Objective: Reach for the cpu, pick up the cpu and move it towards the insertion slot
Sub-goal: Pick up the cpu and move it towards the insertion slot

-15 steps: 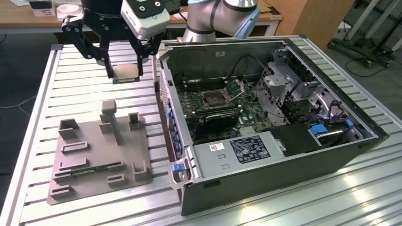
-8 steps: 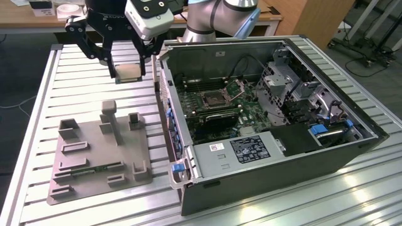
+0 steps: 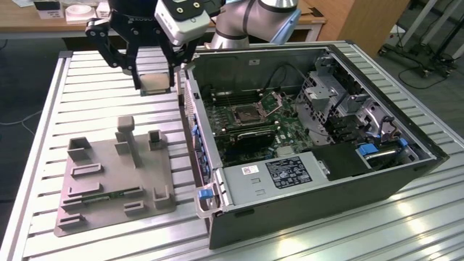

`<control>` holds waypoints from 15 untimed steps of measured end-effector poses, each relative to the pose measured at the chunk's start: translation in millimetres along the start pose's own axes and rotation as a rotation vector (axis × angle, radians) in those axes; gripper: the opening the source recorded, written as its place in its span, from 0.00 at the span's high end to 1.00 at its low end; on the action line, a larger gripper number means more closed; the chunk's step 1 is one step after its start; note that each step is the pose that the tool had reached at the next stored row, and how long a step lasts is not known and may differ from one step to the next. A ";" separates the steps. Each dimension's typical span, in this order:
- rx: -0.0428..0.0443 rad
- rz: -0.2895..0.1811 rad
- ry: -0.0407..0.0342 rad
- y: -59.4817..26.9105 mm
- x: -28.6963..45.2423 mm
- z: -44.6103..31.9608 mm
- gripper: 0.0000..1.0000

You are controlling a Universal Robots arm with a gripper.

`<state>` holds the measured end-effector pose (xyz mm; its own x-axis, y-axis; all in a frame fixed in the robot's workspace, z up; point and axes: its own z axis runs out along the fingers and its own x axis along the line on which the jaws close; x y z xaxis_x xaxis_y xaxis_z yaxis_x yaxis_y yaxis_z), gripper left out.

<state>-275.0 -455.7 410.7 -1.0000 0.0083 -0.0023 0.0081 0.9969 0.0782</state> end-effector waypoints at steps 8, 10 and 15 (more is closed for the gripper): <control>0.0000 0.000 0.0001 1.3 -22.7 0.8 0.46; -0.0001 0.000 0.0000 1.4 -24.5 0.9 0.46; -0.0001 0.000 0.0001 1.5 -28.5 1.0 0.46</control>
<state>-246.5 -454.3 409.9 -1.0000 0.0083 -0.0023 0.0081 0.9969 0.0782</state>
